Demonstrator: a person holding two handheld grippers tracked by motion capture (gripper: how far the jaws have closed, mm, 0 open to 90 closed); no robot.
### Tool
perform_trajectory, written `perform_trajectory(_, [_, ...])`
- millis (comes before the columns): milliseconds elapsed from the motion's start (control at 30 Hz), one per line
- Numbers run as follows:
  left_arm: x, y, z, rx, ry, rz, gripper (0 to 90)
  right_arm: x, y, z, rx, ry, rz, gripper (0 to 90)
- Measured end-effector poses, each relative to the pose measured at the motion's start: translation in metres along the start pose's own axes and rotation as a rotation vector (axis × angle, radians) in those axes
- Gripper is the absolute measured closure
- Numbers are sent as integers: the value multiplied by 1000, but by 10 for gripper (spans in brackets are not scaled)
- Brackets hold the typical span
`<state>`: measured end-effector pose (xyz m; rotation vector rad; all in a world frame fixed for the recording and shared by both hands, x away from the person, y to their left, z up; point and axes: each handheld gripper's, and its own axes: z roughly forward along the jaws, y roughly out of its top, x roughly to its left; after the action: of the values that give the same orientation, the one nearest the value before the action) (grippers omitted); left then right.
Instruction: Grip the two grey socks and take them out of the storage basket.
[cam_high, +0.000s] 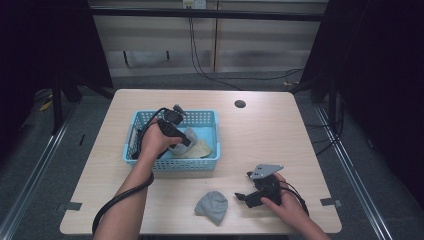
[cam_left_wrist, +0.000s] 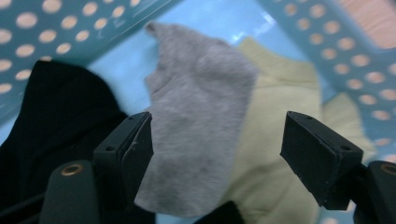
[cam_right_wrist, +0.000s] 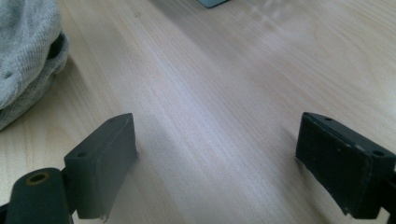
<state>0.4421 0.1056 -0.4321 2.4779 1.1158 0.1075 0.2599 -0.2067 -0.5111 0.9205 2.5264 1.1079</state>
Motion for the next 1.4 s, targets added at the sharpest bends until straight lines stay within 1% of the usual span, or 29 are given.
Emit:
perform_trajectory(33, [0,0,0,0,0,0,244,0,0,0,0,0,0,117])
perform_trajectory(67, [4,-4,4,3,9,-20,243,0,0,0,0,0,0,117])
perform_trajectory(100, [4,-4,4,3,9,-20,243,0,0,0,0,0,0,117])
perform_trajectory(133, [9,-7,8,9,13,-42,243,0,0,0,0,0,0,117])
perform_trajectory(200, [12,-9,9,15,15,-30,242,0,0,0,3,0,0,117])
perform_trajectory(300, [15,-12,15,16,4,-44,245,0,0,0,3,1,0,117])
perform_trajectory(333, [14,-12,16,25,8,-61,247,0,0,0,3,1,0,117])
perform_trajectory(367, [14,-12,16,25,8,-61,258,0,0,0,3,1,0,117])
perform_trajectory(400, [14,-11,16,35,7,-44,274,0,0,0,3,1,0,118])
perform_trajectory(467, [14,-11,16,36,6,-36,292,0,0,0,3,1,0,118])
perform_trajectory(500, [13,-11,17,44,2,-31,349,0,0,0,3,1,0,118])
perform_trajectory(533, [12,-11,19,75,13,-24,443,0,0,0,3,1,0,117])
perform_trajectory(567, [12,-11,19,75,13,-24,480,0,0,0,3,1,0,117])
perform_trajectory(600, [12,-12,20,86,15,-22,480,0,0,0,3,1,0,118])
perform_trajectory(667, [12,-12,21,99,9,-24,616,0,0,0,3,1,0,117])
perform_trajectory(700, [12,-12,21,105,6,-24,616,0,0,0,3,1,0,117])
perform_trajectory(733, [12,-11,20,122,-4,-17,683,0,0,0,3,1,0,117])
perform_trajectory(767, [11,-10,18,129,-2,-28,786,0,0,0,3,1,0,117])
perform_trajectory(800, [12,-10,17,132,0,-28,824,0,0,0,3,-1,0,117])
perform_trajectory(900, [11,-8,11,144,-7,-28,846,0,0,0,3,-1,0,117])
perform_trajectory(1033, [11,-6,-2,122,-13,-34,847,0,0,0,3,-1,0,118])
perform_trajectory(1067, [10,-6,-9,100,-24,-35,846,0,0,0,3,0,1,117])
perform_trajectory(1100, [10,-6,-9,100,-24,-35,846,0,0,0,3,0,1,117])
perform_trajectory(1133, [9,-4,-17,90,-28,-21,847,0,0,0,3,1,1,118])
perform_trajectory(1167, [9,-4,-17,90,-28,-21,847,0,0,0,3,1,1,118])
perform_trajectory(1200, [7,-1,-25,83,-37,-22,847,0,0,0,3,0,0,117])
perform_trajectory(1233, [7,-1,-25,83,-37,-22,847,0,0,0,3,0,0,117])
perform_trajectory(1267, [4,1,-32,77,-40,-12,847,0,0,0,3,0,0,118])
perform_trajectory(1400, [0,3,-40,84,-55,0,848,0,0,0,1,0,-3,117])
